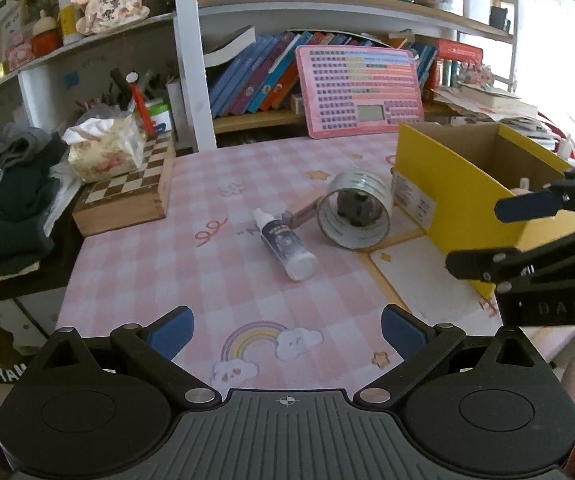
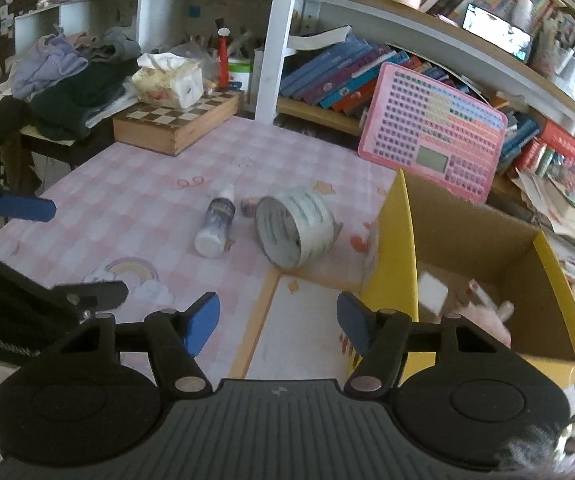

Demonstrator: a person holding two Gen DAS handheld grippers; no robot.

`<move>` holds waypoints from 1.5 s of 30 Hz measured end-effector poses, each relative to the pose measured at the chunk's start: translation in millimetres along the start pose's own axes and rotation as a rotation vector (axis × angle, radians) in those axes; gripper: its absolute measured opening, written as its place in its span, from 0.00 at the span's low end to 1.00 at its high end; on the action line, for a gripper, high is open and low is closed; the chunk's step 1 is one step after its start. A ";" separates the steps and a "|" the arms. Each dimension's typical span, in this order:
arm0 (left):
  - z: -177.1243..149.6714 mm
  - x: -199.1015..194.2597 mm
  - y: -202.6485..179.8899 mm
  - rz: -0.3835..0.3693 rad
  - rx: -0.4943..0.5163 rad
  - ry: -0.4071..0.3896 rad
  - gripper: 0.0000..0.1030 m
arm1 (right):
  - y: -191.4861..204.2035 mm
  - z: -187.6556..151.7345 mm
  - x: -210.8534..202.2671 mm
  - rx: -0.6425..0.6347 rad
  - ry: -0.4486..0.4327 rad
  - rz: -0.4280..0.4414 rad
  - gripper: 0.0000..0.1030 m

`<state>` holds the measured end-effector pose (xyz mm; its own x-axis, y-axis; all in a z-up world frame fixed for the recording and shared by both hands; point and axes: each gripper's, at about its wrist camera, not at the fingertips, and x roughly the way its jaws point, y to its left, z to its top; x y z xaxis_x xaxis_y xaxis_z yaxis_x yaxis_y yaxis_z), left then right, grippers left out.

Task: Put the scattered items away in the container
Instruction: 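Grasp the tape roll rim with the right tool while the left tool grasps the spray bottle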

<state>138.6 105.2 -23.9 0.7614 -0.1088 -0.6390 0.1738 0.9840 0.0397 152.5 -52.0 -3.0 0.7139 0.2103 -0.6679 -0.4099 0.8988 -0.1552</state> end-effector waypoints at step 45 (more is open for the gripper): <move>39.1 159.4 4.5 -0.008 -0.022 0.109 0.32 | -29.1 76.7 158.6 -0.177 0.234 0.063 0.39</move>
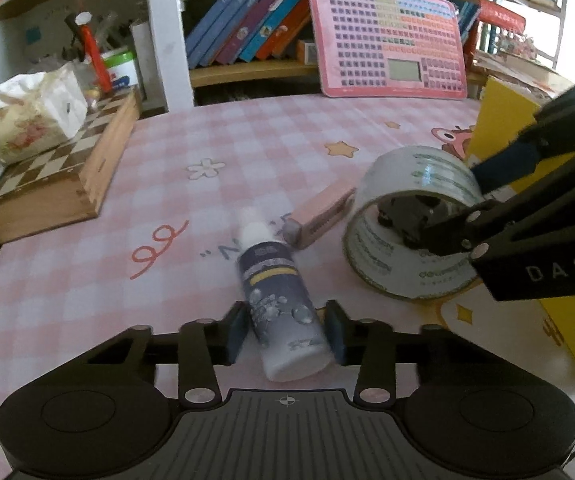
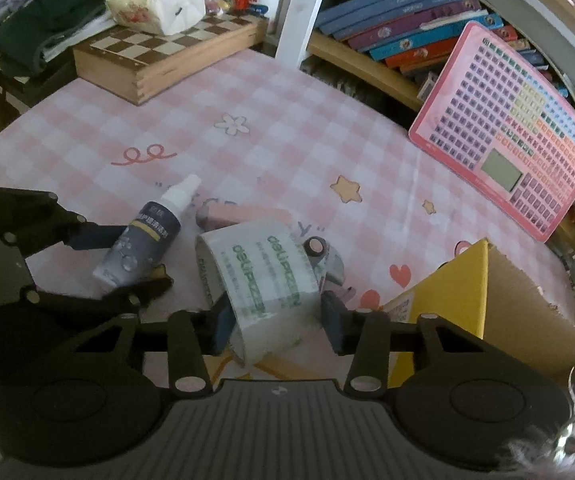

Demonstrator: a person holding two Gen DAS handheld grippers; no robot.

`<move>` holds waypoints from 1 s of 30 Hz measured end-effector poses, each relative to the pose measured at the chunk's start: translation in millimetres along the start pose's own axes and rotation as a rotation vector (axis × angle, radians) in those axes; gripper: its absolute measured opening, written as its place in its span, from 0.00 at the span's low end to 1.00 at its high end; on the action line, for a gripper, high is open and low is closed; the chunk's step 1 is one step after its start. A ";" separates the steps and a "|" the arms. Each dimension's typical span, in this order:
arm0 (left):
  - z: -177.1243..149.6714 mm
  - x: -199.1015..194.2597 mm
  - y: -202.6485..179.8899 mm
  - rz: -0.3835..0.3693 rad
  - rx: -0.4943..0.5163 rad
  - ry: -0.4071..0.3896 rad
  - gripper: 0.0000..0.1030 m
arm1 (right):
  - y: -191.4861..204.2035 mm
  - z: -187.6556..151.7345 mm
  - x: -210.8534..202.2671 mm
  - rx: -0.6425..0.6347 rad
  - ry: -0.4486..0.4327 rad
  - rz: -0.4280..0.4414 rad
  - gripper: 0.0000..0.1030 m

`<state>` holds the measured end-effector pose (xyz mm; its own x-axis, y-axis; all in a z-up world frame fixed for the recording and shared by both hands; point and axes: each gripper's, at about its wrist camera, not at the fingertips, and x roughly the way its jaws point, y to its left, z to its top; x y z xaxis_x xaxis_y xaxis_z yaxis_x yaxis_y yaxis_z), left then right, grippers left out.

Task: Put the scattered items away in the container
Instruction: 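Grasp the tape roll rim with the right tool while the left tool grasps the spray bottle, then carry the tape roll with the right tool while the left tool carries the spray bottle to the box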

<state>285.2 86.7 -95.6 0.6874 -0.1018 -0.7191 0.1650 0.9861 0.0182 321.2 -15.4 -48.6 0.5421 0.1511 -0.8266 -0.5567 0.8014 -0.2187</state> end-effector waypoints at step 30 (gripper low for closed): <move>-50.1 -100.8 47.7 -0.122 -0.280 -0.022 0.30 | 17.9 -36.1 -50.3 0.229 -0.026 0.182 0.05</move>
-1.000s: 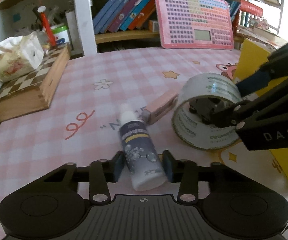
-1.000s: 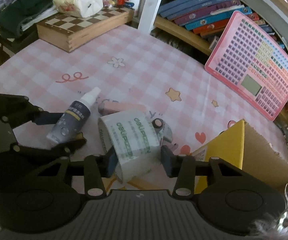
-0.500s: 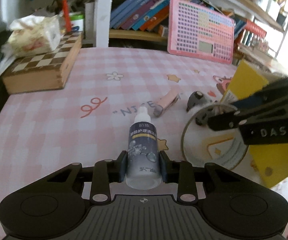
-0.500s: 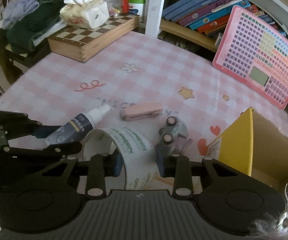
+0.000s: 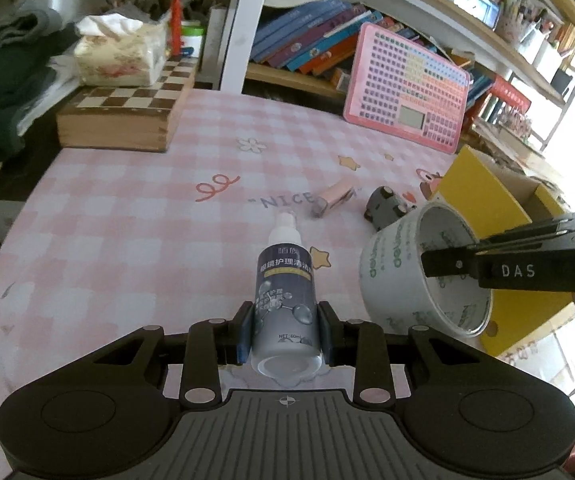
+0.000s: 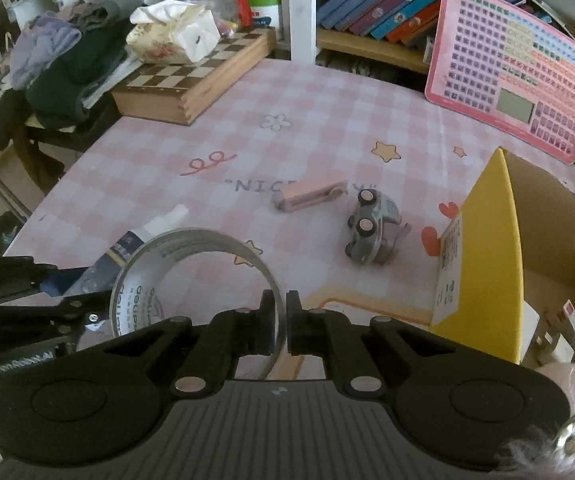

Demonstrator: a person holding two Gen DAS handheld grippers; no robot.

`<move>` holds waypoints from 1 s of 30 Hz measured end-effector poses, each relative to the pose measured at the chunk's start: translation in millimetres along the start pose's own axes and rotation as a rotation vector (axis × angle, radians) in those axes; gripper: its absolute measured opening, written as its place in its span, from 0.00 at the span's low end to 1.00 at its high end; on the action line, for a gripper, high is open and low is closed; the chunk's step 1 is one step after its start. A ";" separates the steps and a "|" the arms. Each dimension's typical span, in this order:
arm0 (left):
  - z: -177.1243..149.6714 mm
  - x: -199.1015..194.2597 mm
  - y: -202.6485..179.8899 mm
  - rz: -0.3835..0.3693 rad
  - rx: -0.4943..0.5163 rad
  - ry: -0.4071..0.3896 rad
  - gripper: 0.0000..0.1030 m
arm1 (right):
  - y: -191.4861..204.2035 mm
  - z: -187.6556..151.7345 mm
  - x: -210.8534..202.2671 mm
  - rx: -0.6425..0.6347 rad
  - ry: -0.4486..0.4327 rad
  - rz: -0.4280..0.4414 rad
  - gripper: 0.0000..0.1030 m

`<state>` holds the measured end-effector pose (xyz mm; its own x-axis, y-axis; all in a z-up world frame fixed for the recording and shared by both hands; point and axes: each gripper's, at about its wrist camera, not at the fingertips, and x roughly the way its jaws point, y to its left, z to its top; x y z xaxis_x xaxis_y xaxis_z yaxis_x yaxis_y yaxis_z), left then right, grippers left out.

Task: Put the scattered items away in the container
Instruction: 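Carry the tape roll with the right tool while the left tool carries the spray bottle to the box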

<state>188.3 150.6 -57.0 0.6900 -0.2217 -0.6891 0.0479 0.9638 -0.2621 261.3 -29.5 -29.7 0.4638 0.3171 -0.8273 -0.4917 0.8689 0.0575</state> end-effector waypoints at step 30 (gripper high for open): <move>-26.0 -116.6 -18.0 -0.208 0.009 -0.067 0.30 | 24.1 -91.4 -107.6 0.156 -0.081 0.033 0.05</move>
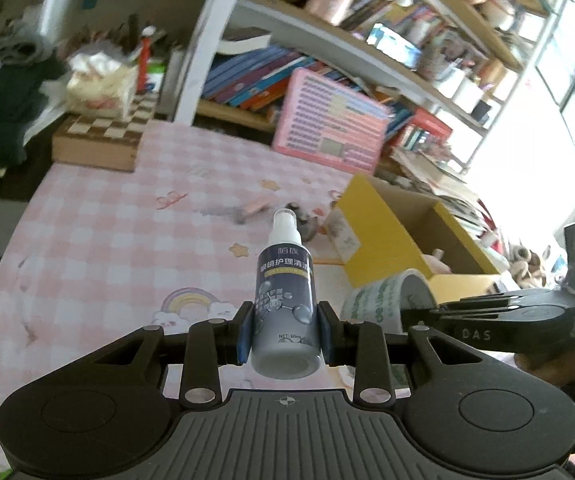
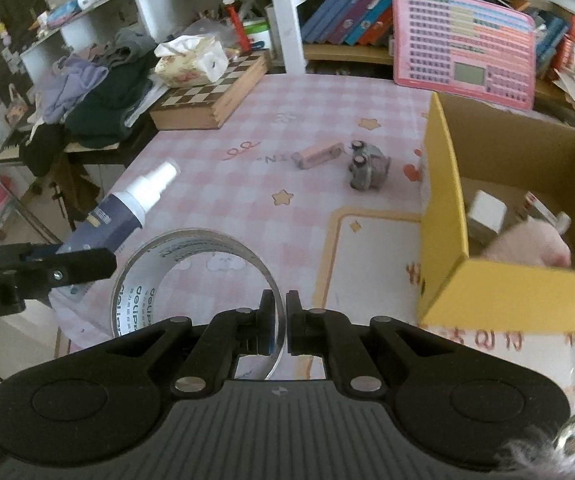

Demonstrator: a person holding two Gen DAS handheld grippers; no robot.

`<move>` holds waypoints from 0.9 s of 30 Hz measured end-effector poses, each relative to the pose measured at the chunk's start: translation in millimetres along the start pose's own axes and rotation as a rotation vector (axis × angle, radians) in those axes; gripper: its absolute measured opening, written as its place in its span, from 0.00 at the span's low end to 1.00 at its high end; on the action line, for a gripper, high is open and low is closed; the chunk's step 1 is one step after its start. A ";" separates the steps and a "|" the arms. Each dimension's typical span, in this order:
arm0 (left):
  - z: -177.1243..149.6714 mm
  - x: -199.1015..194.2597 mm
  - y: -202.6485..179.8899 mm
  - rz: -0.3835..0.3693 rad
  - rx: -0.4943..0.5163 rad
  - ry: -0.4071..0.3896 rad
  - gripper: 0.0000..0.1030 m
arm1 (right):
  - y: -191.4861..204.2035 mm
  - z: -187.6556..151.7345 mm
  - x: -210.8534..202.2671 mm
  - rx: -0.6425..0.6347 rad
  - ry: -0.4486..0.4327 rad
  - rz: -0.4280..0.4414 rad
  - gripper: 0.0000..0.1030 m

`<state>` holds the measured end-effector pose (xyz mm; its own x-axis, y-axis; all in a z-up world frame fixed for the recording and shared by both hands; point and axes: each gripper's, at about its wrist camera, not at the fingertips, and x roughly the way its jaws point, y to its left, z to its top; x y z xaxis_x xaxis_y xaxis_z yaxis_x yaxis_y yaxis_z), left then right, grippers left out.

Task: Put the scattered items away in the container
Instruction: 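Carry the tape roll with the right tool while the left tool carries the spray bottle to the box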

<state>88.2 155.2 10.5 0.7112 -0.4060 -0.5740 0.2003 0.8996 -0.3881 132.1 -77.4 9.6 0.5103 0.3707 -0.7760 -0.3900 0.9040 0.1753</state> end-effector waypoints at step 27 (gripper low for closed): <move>-13.6 5.6 -89.3 -0.204 0.141 0.044 0.30 | -56.3 -83.3 -81.7 0.235 -0.072 -0.137 0.05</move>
<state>65.1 70.5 32.1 0.6171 -0.5852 -0.5261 0.4307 0.8107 -0.3966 48.5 -176.4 12.6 0.6023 0.2482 -0.7587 -0.1293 0.9682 0.2141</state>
